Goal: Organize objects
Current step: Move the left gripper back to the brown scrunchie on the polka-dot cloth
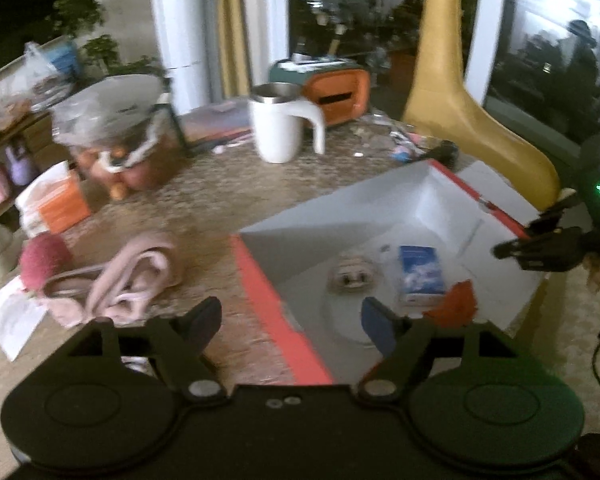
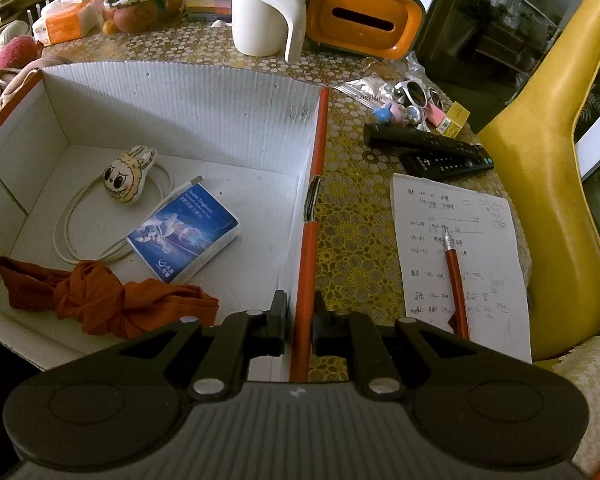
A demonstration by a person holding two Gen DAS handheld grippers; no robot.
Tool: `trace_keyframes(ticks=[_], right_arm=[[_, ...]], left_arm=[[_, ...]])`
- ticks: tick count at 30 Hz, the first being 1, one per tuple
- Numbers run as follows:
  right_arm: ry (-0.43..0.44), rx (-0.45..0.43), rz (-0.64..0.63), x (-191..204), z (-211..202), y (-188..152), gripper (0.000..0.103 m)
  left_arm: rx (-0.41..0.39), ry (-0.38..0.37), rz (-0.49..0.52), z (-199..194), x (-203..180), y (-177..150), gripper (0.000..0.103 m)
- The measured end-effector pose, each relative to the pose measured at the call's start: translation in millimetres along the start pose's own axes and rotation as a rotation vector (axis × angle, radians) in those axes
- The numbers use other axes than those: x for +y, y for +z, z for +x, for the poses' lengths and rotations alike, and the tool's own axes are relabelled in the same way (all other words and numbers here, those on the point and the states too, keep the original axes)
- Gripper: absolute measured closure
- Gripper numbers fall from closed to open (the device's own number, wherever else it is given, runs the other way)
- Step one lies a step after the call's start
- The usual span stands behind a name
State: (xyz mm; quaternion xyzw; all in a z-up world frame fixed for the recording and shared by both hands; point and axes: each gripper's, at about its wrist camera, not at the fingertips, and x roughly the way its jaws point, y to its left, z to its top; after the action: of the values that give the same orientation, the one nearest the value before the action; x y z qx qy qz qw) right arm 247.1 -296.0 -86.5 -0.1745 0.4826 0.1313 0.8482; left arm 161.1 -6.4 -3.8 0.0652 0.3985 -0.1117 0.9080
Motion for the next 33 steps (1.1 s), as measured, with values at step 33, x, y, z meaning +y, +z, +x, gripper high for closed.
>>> trace_keyframes(ticks=[33], right_arm=[[-0.010,0.019,0.026,4.6,-0.7,3.6,0.092]], left_arm=[[0.117,0.160,-0.197,49.0,84.1,-73.1,0.001]])
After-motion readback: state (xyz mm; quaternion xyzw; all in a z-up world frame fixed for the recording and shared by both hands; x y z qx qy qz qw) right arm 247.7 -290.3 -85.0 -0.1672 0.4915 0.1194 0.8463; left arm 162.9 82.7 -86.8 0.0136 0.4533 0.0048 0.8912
